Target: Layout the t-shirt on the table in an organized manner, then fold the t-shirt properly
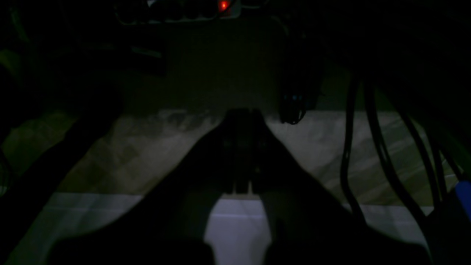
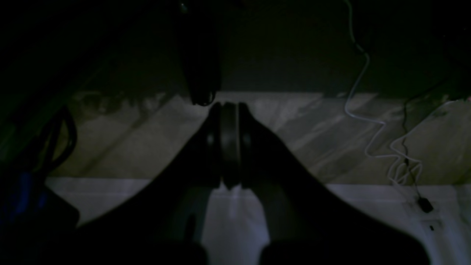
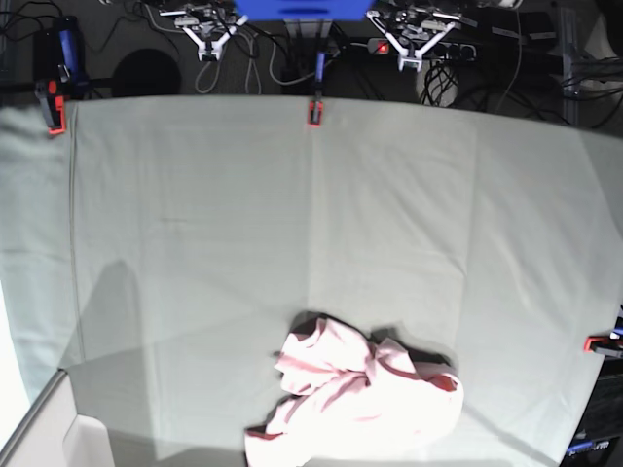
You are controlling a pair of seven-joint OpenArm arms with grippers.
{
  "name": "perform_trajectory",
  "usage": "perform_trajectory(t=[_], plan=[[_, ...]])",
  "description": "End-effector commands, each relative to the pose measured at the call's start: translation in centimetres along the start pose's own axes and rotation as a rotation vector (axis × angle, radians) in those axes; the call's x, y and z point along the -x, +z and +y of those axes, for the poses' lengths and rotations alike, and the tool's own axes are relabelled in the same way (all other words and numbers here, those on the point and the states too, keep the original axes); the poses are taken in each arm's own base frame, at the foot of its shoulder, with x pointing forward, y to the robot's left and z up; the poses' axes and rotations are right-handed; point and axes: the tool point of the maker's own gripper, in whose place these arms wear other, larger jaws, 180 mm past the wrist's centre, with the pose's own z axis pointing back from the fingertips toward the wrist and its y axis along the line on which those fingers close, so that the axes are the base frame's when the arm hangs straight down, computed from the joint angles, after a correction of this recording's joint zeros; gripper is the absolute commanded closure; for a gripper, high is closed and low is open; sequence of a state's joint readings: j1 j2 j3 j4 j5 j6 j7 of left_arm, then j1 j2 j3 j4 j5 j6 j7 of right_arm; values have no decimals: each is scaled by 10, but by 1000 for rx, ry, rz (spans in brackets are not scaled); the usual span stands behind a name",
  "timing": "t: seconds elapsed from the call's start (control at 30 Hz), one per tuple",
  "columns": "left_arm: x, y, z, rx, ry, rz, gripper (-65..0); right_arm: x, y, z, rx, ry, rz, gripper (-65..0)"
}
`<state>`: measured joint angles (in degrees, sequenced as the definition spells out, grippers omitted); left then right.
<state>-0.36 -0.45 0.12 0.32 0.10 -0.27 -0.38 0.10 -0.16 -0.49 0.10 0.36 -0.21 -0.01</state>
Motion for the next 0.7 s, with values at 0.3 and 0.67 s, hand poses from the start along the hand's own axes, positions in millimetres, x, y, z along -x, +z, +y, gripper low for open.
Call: perform_trajectory(t=[0.3,0.67], plan=[[1,0,-2,-3,1,4,0,5,0,4,-15,-5,9,0],[14,0,2,-10,2,24,0,2,0,5,-16,-6,6,0]])
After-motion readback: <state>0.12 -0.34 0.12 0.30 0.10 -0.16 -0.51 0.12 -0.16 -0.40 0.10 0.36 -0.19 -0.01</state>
